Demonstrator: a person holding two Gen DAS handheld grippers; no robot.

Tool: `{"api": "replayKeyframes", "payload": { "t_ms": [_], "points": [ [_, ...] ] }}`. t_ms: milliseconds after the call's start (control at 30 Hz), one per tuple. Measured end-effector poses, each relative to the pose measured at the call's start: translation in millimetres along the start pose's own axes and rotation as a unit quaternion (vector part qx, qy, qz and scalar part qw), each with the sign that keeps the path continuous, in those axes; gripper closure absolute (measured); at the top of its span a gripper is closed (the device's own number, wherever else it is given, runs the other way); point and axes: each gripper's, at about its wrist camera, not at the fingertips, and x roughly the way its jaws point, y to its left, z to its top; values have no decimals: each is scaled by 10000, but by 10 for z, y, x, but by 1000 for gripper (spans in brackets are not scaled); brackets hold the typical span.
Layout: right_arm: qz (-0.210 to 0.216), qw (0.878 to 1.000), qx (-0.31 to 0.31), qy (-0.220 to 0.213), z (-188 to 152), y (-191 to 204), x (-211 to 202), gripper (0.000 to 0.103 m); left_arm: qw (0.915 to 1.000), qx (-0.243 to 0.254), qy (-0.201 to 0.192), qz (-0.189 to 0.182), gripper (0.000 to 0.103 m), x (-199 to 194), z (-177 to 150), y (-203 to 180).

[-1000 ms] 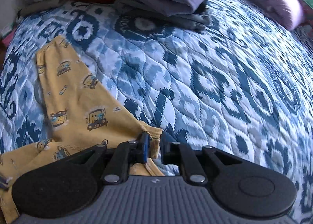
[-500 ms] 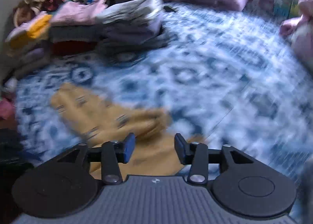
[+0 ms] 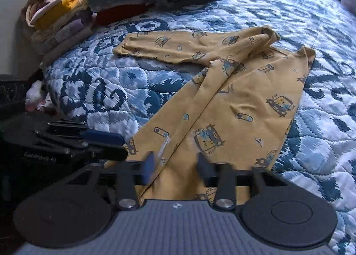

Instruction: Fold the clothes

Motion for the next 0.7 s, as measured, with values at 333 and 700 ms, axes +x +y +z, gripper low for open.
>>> {"api": "replayKeyframes", "payload": {
  "t_ms": [333, 700],
  "points": [
    [47, 9992, 330, -197, -256, -41, -4, 85, 9990, 402, 149, 155, 91, -17, -42, -90],
    [584, 9842, 1209, -1156, -560, -303, -12, 85, 9758, -1064, -1396, 1302, 73, -245, 483, 447]
  ]
}}
